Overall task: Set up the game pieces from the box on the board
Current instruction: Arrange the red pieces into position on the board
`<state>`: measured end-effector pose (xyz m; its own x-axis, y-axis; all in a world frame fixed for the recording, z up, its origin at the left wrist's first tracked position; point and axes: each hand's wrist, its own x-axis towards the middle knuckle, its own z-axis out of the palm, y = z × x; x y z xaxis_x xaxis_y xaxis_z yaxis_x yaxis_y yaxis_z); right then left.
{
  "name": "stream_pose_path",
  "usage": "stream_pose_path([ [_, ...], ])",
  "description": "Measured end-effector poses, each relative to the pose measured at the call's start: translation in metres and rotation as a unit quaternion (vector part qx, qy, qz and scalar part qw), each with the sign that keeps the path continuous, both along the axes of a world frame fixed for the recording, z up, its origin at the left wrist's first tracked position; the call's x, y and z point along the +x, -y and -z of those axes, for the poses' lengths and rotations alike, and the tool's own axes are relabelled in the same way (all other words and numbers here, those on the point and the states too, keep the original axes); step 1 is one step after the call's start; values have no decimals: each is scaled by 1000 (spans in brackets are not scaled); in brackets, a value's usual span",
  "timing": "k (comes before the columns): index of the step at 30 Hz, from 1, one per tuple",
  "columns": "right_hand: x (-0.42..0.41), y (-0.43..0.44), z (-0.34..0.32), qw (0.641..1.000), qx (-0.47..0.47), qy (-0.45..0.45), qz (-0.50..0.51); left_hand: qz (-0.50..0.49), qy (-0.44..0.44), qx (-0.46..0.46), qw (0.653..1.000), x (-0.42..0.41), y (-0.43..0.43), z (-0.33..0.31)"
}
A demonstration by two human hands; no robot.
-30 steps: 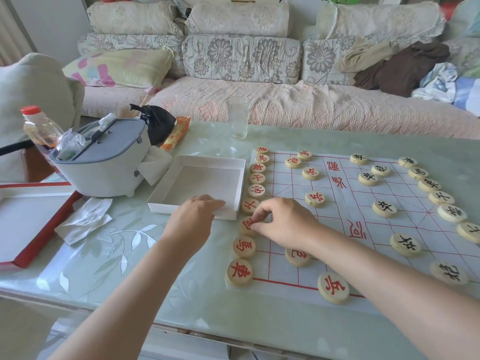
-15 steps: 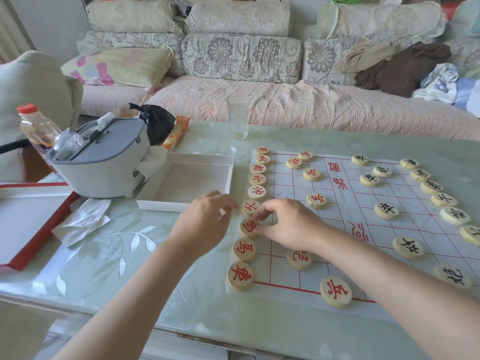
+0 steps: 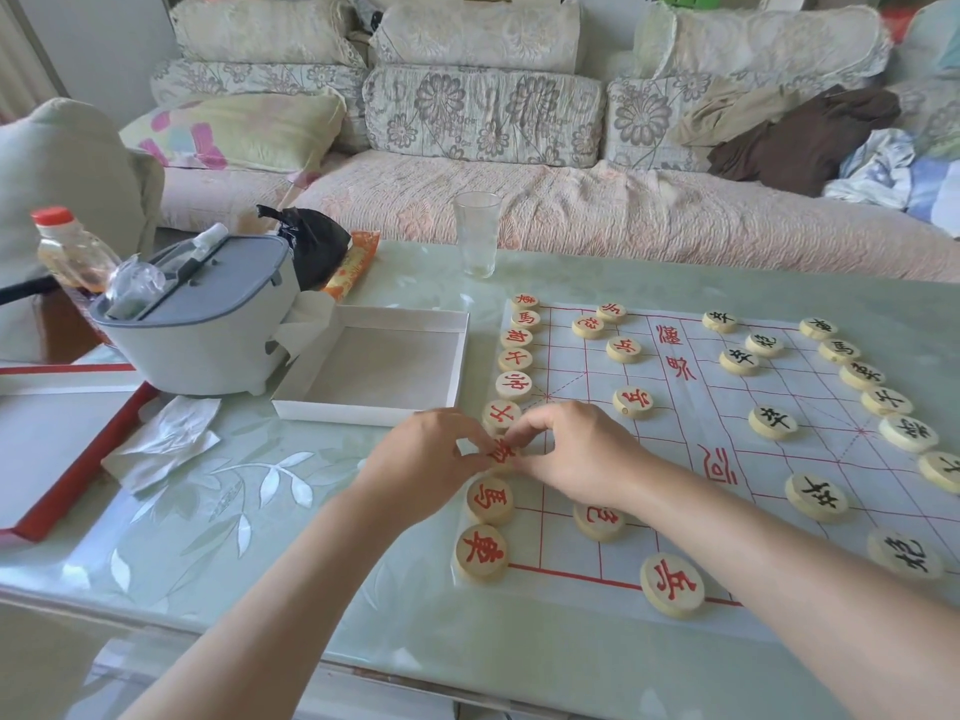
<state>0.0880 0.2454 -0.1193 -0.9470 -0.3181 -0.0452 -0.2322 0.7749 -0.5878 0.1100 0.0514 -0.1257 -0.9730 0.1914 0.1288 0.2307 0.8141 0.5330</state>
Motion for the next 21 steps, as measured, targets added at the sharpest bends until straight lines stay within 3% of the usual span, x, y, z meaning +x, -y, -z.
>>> stream_pose_path([
  [9,1,-3,-3,1000,6,9,-10,4,33,12,999,-2,5,-1],
  [14,-8,-6,-7,1000,-22,-19,9,-8,11,-13,1000,-7,9,-6],
  [17,-18,-8,-10,997,22,-69,14,-34,-10,-8,999,-13,2,-10],
  [21,-32,-2,-13,989,93,-84,-77,-36,-11,-11,999,-20,-9,-10],
])
